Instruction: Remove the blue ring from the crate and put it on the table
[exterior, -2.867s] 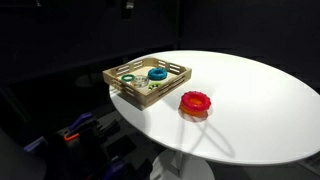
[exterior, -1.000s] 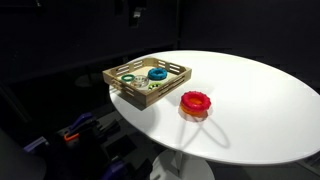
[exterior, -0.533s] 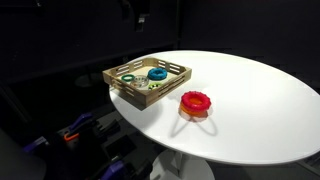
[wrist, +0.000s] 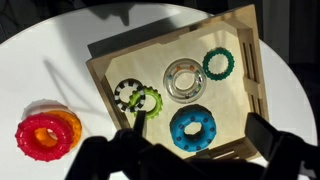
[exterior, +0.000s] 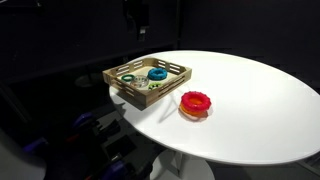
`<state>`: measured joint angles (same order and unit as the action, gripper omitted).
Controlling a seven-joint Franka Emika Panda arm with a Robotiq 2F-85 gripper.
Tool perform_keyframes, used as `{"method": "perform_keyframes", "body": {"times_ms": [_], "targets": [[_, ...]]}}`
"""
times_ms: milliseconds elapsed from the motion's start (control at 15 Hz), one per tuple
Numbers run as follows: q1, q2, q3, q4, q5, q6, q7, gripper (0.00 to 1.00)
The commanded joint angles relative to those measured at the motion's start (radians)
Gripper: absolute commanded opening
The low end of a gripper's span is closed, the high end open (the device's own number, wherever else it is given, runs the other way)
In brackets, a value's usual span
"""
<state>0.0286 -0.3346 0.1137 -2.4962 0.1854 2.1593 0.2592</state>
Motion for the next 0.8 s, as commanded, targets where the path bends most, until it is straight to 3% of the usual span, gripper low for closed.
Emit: {"method": "perform_keyframes", "body": {"times_ms": [0, 467, 733], "targets": [[0.002, 0.073, 0.027, 0.029, -0.051, 0.049, 0.075, 1.0], [0.021, 0.184, 0.018, 0.031, -0.081, 0.133, 0.037, 1.0], [0.025, 0.185, 0.013, 0.015, -0.068, 0.132, 0.043, 1.0]]}}
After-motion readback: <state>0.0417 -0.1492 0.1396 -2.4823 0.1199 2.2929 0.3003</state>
